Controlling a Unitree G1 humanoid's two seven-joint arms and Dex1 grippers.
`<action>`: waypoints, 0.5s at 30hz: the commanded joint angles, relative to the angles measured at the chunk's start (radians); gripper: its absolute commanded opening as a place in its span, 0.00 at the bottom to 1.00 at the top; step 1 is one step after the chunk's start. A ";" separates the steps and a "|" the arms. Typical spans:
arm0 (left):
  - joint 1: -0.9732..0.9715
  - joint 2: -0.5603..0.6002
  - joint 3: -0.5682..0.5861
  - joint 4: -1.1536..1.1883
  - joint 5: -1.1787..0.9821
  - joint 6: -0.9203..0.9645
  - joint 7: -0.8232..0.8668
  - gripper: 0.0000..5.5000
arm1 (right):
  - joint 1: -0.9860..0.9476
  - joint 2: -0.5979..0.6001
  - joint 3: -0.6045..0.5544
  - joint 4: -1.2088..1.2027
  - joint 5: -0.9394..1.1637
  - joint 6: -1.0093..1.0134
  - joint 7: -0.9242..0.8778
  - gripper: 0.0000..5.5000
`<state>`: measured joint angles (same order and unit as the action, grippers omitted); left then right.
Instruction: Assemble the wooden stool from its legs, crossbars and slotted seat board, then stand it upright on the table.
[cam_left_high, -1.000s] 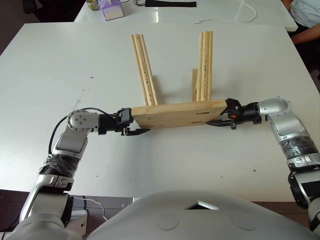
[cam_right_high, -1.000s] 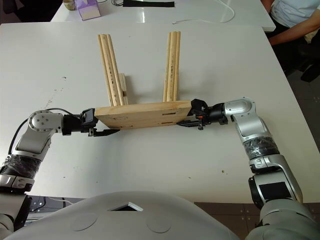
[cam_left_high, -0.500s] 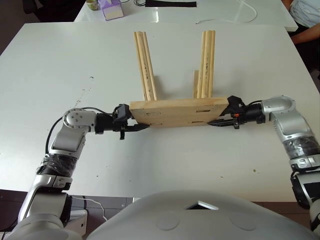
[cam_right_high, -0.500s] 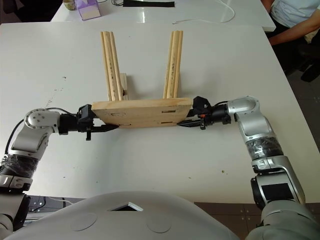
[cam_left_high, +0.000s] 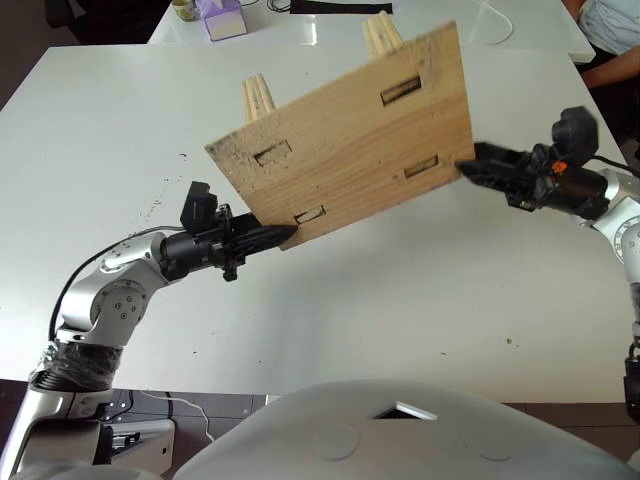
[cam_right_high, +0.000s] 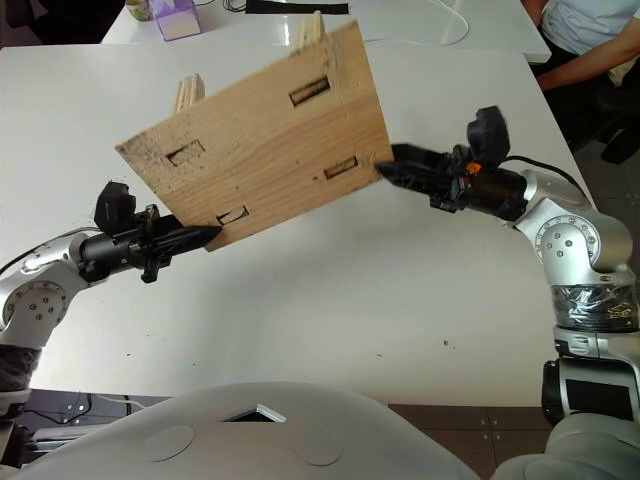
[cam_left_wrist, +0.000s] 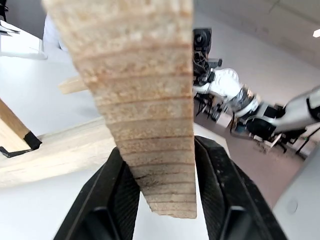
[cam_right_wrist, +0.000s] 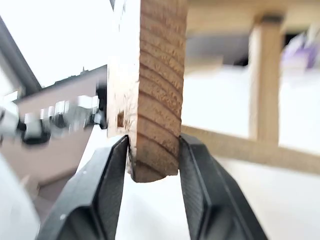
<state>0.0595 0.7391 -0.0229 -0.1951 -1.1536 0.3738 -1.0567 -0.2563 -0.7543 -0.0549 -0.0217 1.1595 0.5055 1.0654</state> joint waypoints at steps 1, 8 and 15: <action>-0.235 -0.401 0.128 -0.537 -0.815 -0.473 1.248 0.27 | -0.043 0.506 0.026 -0.735 0.813 -0.315 -1.036 0.26; -0.375 -0.439 0.219 -0.426 -0.816 -0.510 1.485 0.27 | -0.043 0.604 0.011 -0.771 0.813 -0.357 -1.253 0.26; -0.401 -0.523 0.188 -0.365 -0.708 -0.513 1.795 0.25 | -0.093 0.689 -0.096 -0.725 0.813 -0.392 -1.519 0.25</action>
<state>-0.1210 0.3626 -0.0012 -0.3805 -1.7795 0.1612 0.0958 -0.1623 -0.2178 -0.0327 -0.3156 1.6652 0.3328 -0.0700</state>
